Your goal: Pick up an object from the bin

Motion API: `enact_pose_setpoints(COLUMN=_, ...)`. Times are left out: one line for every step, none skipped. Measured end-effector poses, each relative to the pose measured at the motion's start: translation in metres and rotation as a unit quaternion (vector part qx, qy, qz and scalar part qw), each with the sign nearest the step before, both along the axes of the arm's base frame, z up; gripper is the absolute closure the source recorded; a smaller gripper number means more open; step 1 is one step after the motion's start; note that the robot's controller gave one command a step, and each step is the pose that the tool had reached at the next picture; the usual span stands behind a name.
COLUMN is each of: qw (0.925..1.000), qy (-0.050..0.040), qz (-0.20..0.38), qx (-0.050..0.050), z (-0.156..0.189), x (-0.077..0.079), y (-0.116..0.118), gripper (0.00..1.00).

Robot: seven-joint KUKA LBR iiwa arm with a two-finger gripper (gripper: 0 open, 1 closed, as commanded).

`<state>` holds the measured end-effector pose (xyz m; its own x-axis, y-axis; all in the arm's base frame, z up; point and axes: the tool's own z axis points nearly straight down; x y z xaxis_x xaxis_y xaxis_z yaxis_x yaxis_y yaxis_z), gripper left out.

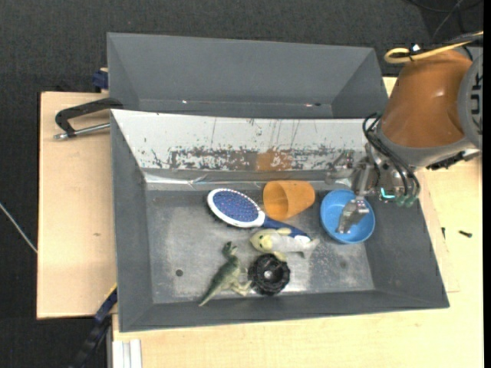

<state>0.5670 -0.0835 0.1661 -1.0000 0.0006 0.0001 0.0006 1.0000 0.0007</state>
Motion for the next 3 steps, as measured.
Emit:
enact_pose_setpoints(qw=0.9480, qy=-0.0048, qz=0.318, qx=-0.001, z=-0.0913, x=0.0189, y=-0.0400, gripper=0.00)
enact_pose_setpoints(qw=0.9482, qy=-0.0041, qz=0.318, qx=-0.001, z=-0.0894, x=0.0209, y=-0.0392, gripper=0.00)
enact_pose_setpoints(qw=0.9485, qy=-0.0037, qz=0.317, qx=-0.001, z=-0.0882, x=0.0225, y=-0.0384, gripper=0.00)
